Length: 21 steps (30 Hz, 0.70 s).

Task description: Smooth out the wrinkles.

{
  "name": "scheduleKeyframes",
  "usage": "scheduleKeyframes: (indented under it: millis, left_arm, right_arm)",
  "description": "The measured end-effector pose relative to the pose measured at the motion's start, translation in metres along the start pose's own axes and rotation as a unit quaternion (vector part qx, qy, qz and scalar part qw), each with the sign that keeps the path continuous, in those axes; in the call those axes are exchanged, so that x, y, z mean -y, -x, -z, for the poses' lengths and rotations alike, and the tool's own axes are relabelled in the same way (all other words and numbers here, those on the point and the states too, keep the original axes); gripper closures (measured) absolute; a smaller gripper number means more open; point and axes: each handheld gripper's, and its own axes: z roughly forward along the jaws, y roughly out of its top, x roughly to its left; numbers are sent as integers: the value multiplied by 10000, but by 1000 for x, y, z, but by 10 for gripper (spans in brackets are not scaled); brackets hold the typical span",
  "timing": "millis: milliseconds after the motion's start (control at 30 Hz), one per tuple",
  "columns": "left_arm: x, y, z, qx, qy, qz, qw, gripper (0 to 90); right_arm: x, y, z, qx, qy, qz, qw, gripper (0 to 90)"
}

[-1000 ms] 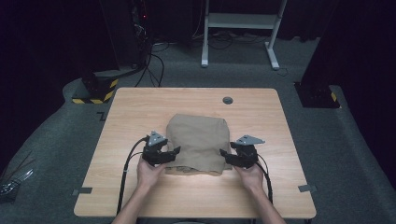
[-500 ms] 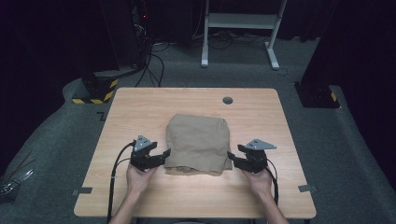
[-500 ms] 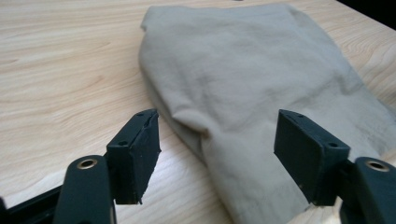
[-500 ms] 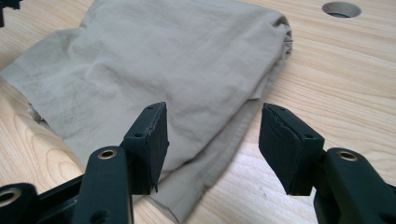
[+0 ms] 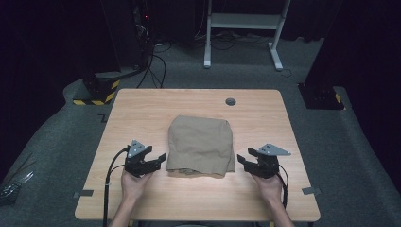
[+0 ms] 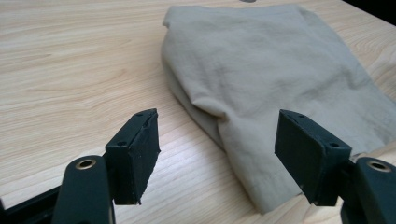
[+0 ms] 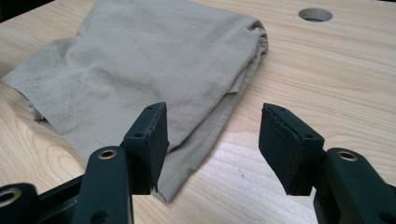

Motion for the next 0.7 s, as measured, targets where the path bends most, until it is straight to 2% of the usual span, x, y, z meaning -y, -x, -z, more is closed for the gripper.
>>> scheduleKeyframes:
  millis: [333, 500, 700]
  left_arm:
    - [15, -13, 13, -224, -31, 114, 9997, 311]
    - [21, -20, 12, -311, -106, 199, 9993, 310]
    - [31, -26, 8, -433, -225, 234, 9985, 311]
  right_arm:
    - [12, 11, 13, 168, 22, -146, 9998, 423]
    - [18, 15, 14, 259, -38, -230, 9994, 423]
    - [23, 20, 10, 422, -172, -202, 9988, 425]
